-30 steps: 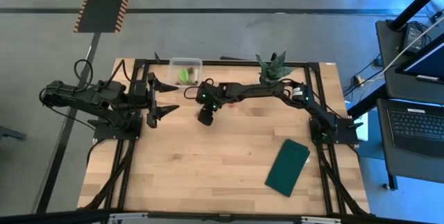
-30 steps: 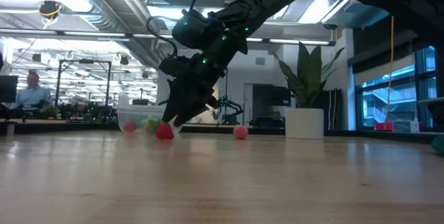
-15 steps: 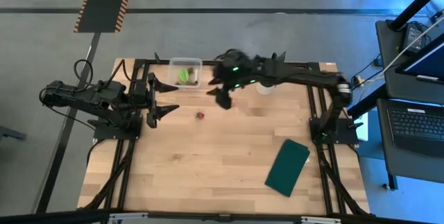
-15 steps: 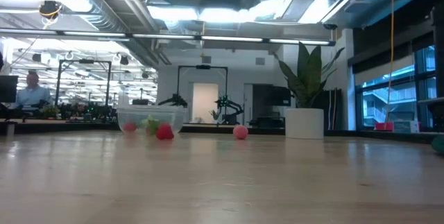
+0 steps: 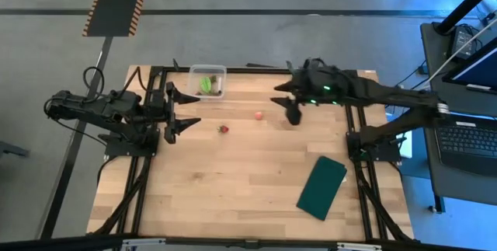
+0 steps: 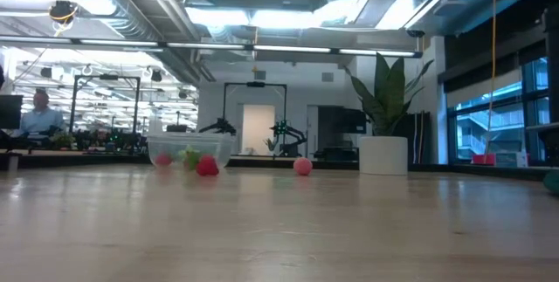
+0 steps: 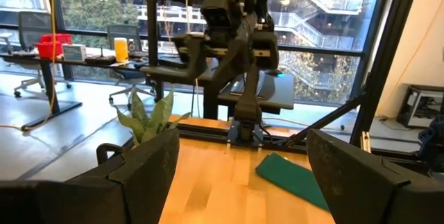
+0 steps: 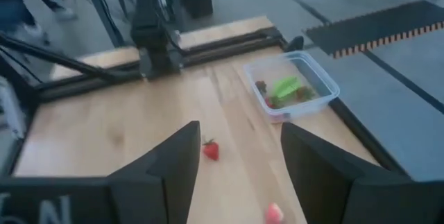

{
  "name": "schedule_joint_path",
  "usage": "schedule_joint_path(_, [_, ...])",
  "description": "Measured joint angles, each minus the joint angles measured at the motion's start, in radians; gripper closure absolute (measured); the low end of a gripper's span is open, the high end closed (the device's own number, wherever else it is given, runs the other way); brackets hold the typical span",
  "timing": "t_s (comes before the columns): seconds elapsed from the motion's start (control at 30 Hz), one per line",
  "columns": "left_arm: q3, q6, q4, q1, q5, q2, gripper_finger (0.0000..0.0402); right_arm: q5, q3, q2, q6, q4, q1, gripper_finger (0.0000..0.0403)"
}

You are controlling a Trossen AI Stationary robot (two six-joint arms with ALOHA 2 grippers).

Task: Pick and placing Produce into tupperware
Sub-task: Put the red strawberry into the transparent container

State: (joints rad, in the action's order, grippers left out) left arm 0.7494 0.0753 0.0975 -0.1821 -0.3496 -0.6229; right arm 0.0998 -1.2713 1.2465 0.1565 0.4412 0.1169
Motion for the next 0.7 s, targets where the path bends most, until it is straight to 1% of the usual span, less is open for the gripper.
schedule_joint_path(0.07, [0.000, 0.000, 0.000, 0.000, -0.005, -0.010, 0.0093, 0.000, 0.101, -0.096, 0.027, -0.051, -0.007, 0.0198])
schedule_joint_path(0.13, [0.000, -0.001, 0.000, 0.000, -0.039, -0.028, 0.0093, 0.000, 0.197, -0.196, 0.050, -0.110, -0.016, 0.0198])
schedule_joint_path(0.23, [0.000, -0.053, 0.001, 0.001, -0.070, -0.070, 0.0093, 0.000, 0.332, -0.338, 0.077, -0.194, -0.032, 0.0198])
schedule_joint_path(0.33, [0.000, -0.110, 0.003, 0.001, -0.093, -0.129, 0.0093, 0.030, 0.456, -0.466, 0.138, -0.223, -0.042, 0.0198])
schedule_joint_path(0.43, [0.002, -0.122, 0.016, 0.017, -0.097, -0.181, 0.0093, 0.071, 0.568, -0.576, 0.217, -0.230, -0.054, 0.0198])
schedule_joint_path(0.5, [0.033, -0.090, 0.107, 0.037, -0.100, -0.218, 0.0093, 0.083, 0.637, -0.635, 0.258, -0.244, -0.060, 0.0198])
schedule_joint_path(0.63, [0.149, -0.021, 0.371, 0.105, -0.104, -0.328, 0.0097, 0.085, 0.751, -0.720, 0.315, -0.312, -0.063, 0.0198])
schedule_joint_path(0.7, [0.209, -0.018, 0.463, 0.135, -0.079, -0.393, 0.0100, 0.085, 0.796, -0.741, 0.334, -0.366, -0.063, 0.0198])
